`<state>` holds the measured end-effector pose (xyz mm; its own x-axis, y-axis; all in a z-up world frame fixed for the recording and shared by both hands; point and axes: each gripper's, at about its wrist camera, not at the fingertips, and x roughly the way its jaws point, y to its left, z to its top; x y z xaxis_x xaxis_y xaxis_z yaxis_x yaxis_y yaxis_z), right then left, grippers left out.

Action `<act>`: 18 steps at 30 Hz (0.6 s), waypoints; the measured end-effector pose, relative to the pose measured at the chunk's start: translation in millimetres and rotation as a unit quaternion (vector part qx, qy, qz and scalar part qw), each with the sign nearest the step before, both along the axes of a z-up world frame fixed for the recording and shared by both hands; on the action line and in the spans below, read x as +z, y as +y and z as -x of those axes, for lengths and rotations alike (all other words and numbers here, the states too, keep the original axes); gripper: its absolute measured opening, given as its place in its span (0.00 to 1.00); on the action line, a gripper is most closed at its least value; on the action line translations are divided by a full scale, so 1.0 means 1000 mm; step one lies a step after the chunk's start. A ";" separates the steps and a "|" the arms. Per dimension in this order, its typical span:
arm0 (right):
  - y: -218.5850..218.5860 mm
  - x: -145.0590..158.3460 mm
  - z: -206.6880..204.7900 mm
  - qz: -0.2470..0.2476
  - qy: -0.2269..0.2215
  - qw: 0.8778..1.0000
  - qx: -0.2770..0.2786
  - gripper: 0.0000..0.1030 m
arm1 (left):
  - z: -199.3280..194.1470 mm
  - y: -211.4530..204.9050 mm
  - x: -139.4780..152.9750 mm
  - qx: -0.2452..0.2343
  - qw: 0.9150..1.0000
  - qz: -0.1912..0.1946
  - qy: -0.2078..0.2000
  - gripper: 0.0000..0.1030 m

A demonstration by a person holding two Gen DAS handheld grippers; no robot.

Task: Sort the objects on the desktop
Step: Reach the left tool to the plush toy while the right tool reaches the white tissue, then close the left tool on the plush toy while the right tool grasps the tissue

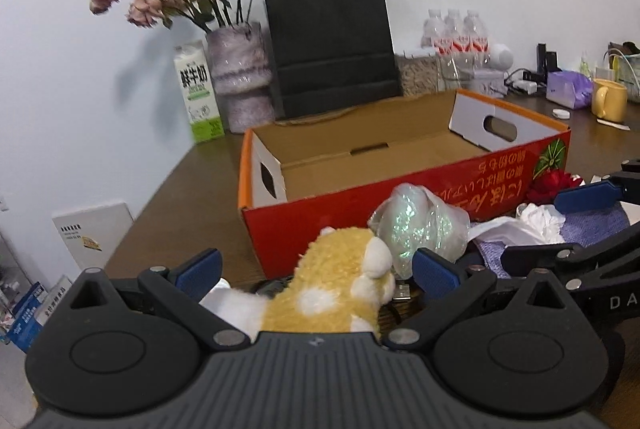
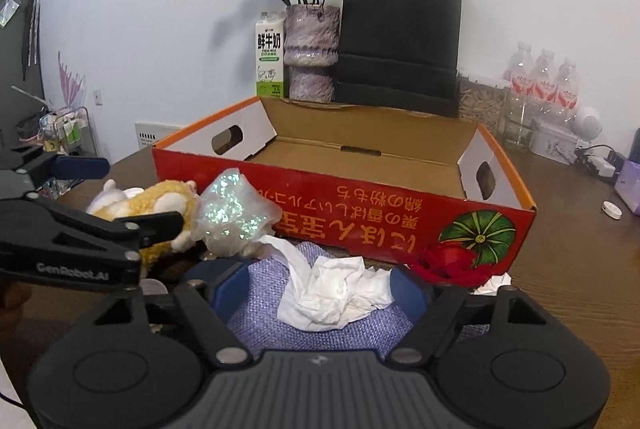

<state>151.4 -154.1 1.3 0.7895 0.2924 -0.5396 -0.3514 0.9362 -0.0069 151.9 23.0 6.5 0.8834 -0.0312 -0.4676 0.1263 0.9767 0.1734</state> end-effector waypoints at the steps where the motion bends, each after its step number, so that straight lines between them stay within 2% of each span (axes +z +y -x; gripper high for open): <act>1: -0.001 -0.001 -0.001 -0.001 0.002 1.000 0.001 0.69 | -0.002 -0.001 -0.002 -0.002 1.000 0.001 0.003 1.00; 8: -0.005 -0.001 -0.006 -0.014 0.016 1.000 0.012 0.52 | -0.007 -0.002 -0.006 -0.022 1.000 0.006 0.015 0.98; 9: -0.006 -0.002 -0.006 -0.016 0.018 1.000 0.013 0.45 | -0.008 -0.002 -0.007 -0.025 0.999 0.008 0.019 0.97; 10: -0.006 -0.002 -0.007 -0.017 0.021 1.000 0.015 0.39 | -0.009 -0.001 -0.007 -0.027 0.999 0.010 0.025 0.93; 12: -0.007 -0.002 -0.008 -0.019 0.027 0.999 0.018 0.33 | -0.013 0.001 -0.008 -0.030 0.998 0.019 0.043 0.88; 15: -0.009 -0.001 -0.006 -0.020 0.026 0.999 0.021 0.25 | -0.019 0.004 -0.010 -0.032 0.997 0.029 0.064 0.75; 17: -0.011 0.001 -0.004 -0.023 0.024 0.999 0.024 0.18 | -0.020 0.006 -0.008 -0.030 0.997 0.031 0.067 0.61; 18: -0.012 0.002 -0.003 -0.026 0.022 0.999 0.025 0.15 | -0.020 0.007 -0.007 -0.030 0.996 0.037 0.069 0.59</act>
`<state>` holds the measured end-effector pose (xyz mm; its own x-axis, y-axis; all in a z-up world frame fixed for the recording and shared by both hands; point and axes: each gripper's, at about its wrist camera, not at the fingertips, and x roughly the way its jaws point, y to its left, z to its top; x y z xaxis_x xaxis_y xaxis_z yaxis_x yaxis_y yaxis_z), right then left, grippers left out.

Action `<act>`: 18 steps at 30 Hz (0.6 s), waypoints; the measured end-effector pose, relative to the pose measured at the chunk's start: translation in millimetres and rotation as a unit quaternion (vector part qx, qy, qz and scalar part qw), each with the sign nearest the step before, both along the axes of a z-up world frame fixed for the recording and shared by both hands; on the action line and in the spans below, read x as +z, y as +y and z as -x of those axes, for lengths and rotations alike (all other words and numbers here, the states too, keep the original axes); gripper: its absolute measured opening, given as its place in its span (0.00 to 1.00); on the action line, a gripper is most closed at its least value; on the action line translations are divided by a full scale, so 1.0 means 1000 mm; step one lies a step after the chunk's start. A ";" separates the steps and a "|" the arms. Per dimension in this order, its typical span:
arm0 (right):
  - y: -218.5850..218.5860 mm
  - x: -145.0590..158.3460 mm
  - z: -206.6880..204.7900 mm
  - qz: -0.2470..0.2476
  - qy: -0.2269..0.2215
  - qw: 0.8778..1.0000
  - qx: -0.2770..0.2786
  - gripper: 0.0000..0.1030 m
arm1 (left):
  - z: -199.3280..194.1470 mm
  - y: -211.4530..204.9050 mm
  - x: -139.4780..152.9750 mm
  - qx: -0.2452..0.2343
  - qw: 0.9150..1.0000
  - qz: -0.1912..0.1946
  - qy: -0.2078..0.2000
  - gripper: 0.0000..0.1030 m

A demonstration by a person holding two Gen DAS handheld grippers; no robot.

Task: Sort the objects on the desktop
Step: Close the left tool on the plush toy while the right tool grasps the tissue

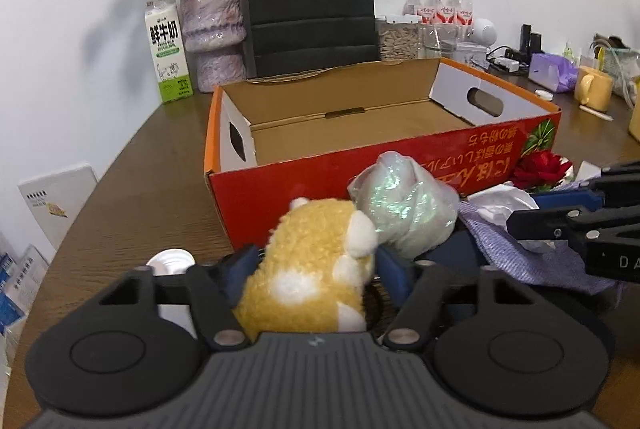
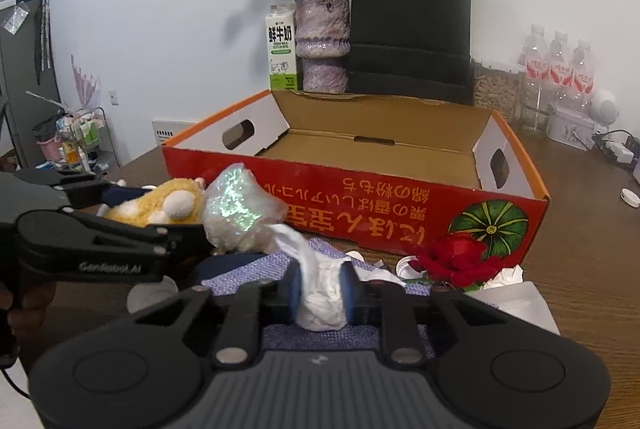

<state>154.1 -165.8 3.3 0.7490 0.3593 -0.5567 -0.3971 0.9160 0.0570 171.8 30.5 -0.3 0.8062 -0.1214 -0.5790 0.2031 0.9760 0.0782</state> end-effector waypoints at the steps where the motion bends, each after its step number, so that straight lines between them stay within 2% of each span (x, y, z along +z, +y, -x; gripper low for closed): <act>1: -0.001 0.001 0.002 -0.002 -0.002 1.000 0.000 0.13 | 0.000 0.001 0.001 0.001 1.000 0.002 0.001 0.56; 3: -0.002 0.002 0.004 -0.005 -0.007 1.000 0.000 0.10 | 0.003 0.000 0.001 0.005 1.000 -0.002 -0.001 0.54; 7: -0.006 0.006 0.012 -0.013 -0.019 1.000 -0.001 0.10 | 0.012 0.001 0.004 0.013 1.000 -0.002 -0.010 0.52; 18: -0.015 0.018 0.032 -0.034 -0.045 0.998 -0.004 0.10 | 0.033 0.002 0.015 0.012 1.000 0.000 -0.027 0.54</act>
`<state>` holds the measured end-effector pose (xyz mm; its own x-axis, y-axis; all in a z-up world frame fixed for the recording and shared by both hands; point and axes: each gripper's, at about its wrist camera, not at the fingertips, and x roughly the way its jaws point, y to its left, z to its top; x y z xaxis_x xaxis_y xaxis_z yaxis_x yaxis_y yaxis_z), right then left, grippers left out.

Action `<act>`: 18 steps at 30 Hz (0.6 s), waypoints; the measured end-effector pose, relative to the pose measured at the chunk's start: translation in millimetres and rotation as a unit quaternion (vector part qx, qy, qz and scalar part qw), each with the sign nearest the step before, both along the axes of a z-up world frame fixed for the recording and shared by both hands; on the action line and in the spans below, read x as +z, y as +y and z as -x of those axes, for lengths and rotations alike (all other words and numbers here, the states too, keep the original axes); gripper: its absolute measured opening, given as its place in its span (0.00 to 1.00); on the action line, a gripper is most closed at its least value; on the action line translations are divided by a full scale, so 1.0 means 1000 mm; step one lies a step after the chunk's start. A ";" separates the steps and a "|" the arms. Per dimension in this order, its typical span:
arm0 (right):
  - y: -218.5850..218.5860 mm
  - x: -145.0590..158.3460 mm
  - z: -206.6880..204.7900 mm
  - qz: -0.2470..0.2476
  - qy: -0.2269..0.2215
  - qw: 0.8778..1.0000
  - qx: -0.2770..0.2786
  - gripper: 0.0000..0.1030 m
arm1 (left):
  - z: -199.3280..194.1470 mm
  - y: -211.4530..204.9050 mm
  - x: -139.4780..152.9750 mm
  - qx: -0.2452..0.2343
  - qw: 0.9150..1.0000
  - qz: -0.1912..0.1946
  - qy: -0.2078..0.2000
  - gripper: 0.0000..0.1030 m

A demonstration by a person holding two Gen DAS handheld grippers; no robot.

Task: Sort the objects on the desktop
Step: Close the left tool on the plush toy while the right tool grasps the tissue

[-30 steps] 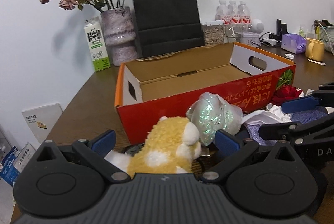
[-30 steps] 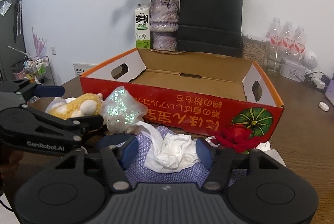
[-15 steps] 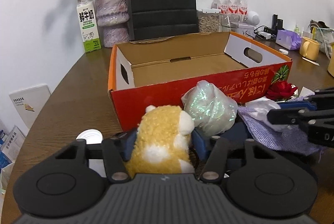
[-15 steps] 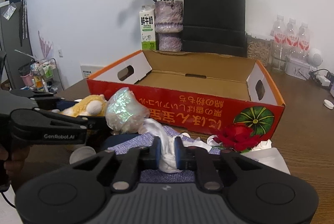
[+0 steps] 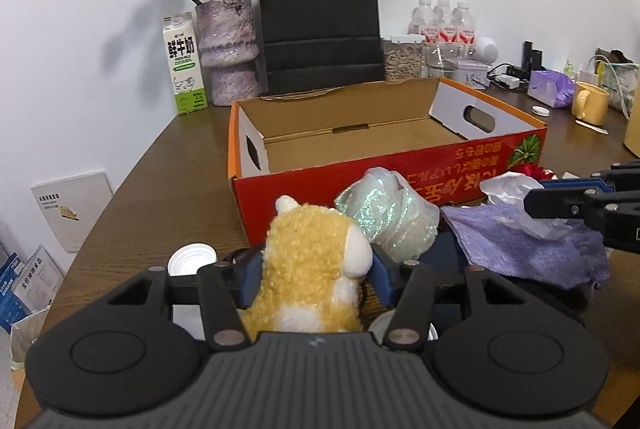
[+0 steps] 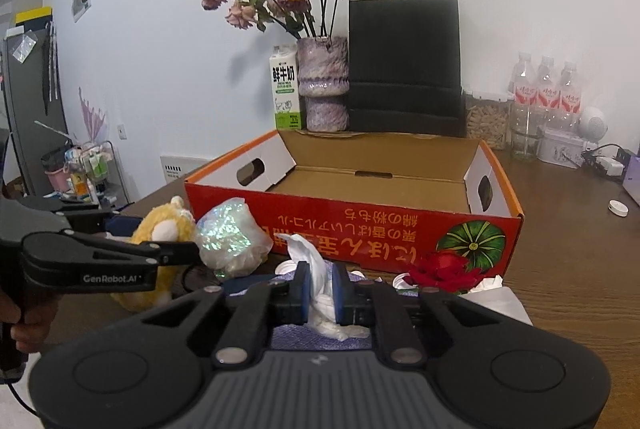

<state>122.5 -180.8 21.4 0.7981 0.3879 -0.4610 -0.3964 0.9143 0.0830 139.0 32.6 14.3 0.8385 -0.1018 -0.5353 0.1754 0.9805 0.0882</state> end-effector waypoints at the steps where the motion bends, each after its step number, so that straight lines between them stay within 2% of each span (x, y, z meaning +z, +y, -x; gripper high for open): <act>1: 0.000 0.000 0.002 -0.001 -0.001 1.000 0.000 0.10 | 0.001 0.000 -0.001 -0.001 1.000 0.000 -0.001 0.54; 9: -0.003 0.003 0.013 -0.008 -0.003 1.000 -0.001 0.10 | -0.002 0.004 -0.012 0.005 1.000 -0.007 0.022 0.59; 13: -0.004 0.003 0.016 -0.007 -0.004 1.000 -0.002 0.10 | 0.003 0.010 -0.011 0.008 1.000 -0.003 0.017 0.50; 18: -0.004 0.004 0.018 -0.007 -0.007 1.000 -0.002 0.10 | 0.014 0.015 -0.003 0.011 1.000 -0.002 0.001 0.48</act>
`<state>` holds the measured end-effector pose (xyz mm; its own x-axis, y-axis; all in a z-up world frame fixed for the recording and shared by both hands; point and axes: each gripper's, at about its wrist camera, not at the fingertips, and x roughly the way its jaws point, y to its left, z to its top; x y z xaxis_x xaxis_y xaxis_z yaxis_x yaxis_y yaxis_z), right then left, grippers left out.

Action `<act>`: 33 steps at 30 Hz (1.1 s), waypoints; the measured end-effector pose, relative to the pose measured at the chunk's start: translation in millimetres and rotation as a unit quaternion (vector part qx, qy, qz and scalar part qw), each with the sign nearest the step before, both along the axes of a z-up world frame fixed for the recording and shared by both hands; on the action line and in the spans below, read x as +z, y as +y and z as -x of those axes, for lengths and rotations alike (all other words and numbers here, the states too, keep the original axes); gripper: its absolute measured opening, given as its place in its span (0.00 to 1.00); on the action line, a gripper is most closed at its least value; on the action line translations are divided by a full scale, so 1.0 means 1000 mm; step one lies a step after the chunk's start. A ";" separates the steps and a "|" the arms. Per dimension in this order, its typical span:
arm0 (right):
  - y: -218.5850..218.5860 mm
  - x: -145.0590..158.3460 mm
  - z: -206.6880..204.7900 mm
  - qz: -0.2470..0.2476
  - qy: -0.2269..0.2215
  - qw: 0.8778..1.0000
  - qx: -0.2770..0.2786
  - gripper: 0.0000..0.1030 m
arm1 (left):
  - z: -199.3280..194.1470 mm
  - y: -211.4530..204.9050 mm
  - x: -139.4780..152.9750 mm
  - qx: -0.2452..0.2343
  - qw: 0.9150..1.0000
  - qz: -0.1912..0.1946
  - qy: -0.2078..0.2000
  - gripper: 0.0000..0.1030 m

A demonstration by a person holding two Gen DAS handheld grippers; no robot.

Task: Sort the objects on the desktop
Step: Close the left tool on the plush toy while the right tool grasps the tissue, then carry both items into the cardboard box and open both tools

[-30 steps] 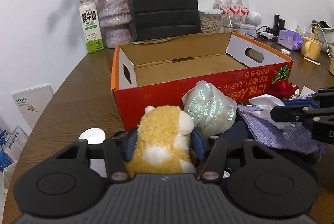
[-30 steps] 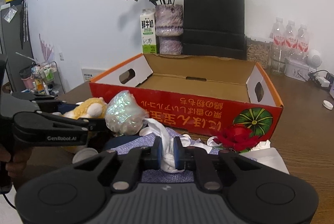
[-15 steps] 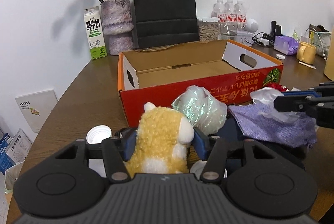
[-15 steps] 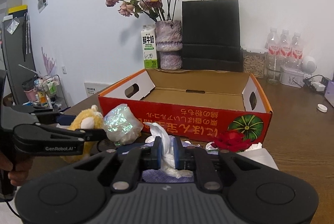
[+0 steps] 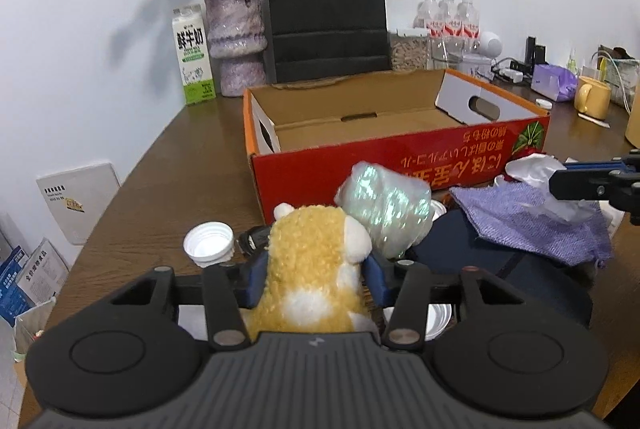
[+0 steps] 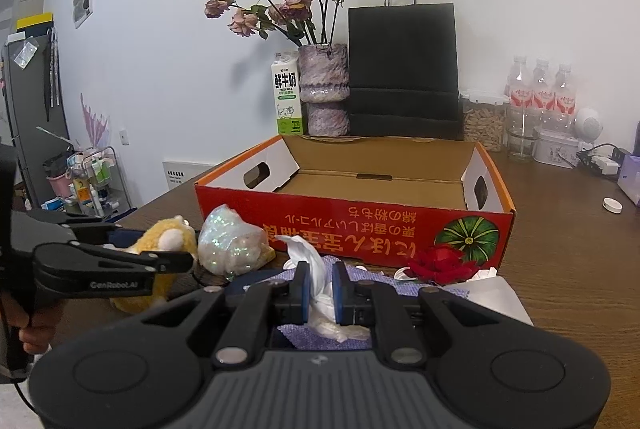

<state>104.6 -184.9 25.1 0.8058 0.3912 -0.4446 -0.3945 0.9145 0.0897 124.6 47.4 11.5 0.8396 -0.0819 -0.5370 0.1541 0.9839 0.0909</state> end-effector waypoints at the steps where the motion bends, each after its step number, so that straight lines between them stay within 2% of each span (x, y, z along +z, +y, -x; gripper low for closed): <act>1: -0.001 0.001 0.001 -0.001 -0.003 1.000 -0.001 0.10 | 0.002 0.000 0.003 0.001 1.000 -0.001 -0.005 0.48; 5: -0.003 0.009 0.004 -0.008 -0.020 1.000 -0.001 0.10 | 0.014 0.002 0.018 0.008 0.999 -0.001 -0.037 0.48; 11: -0.004 0.033 -0.001 -0.007 -0.060 0.998 -0.003 0.10 | 0.023 0.002 0.065 -0.002 0.992 0.019 -0.121 0.48; 15: -0.001 0.057 -0.022 0.004 -0.091 0.996 -0.011 0.10 | 0.008 -0.007 0.100 -0.012 0.986 0.031 -0.164 0.48; 18: 0.004 0.072 -0.051 0.013 -0.094 0.995 -0.020 0.10 | -0.023 -0.020 0.120 -0.019 0.984 0.038 -0.173 0.48; 22: 0.015 0.087 -0.103 0.031 -0.076 0.996 -0.035 0.10 | -0.081 -0.035 0.130 -0.018 0.989 0.044 -0.137 0.48; 25: 0.018 0.089 -0.147 0.042 -0.048 0.997 -0.046 0.10 | -0.135 -0.042 0.127 -0.009 0.995 0.048 -0.083 0.48; 29: 0.027 0.080 -0.205 0.072 -0.008 0.996 -0.056 0.10 | -0.196 -0.044 0.110 0.015 0.998 0.047 -0.026 0.48; 33: 0.034 0.059 -0.253 0.093 0.038 0.993 -0.063 0.10 | -0.241 -0.043 0.081 0.041 0.998 0.045 0.020 0.48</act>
<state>357.3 -150.6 84.5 0.8042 0.1949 -0.5615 -0.2745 0.9597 -0.0601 365.9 4.7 92.6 0.8230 -0.0628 -0.5646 0.0739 0.9973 -0.0032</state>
